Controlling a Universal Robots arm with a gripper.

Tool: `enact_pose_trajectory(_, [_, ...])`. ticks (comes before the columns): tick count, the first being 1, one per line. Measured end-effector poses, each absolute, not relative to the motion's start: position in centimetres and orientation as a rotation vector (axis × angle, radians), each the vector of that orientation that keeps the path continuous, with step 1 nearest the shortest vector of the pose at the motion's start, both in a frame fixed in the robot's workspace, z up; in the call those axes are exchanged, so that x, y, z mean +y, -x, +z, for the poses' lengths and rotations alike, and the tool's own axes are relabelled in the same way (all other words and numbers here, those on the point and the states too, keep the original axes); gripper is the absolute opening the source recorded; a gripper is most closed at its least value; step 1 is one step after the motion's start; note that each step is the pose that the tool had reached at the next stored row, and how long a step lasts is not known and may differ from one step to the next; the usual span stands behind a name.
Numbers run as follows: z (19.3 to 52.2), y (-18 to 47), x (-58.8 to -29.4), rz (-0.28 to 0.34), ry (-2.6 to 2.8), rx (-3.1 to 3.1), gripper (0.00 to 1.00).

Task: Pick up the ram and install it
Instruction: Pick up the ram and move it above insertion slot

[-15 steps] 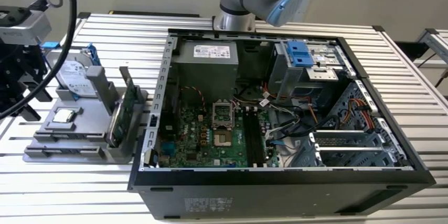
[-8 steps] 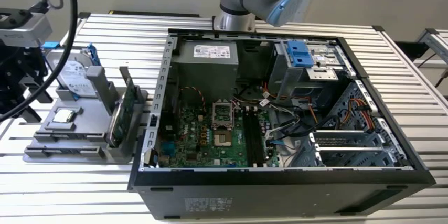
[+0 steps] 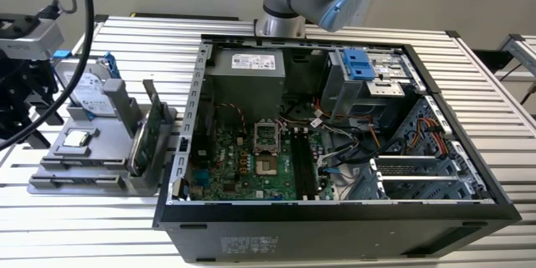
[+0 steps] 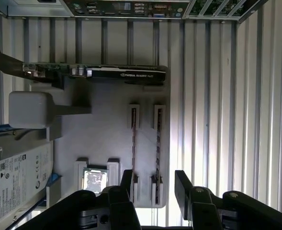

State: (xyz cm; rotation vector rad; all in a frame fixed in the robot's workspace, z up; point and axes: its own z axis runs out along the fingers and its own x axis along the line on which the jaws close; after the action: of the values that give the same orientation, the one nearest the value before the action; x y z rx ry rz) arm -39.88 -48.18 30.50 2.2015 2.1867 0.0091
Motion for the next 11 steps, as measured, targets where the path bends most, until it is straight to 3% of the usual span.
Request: enact_pose_trajectory(11, [30.2, 39.88, -48.23, 0.009, -2.201, 2.187, 1.0])
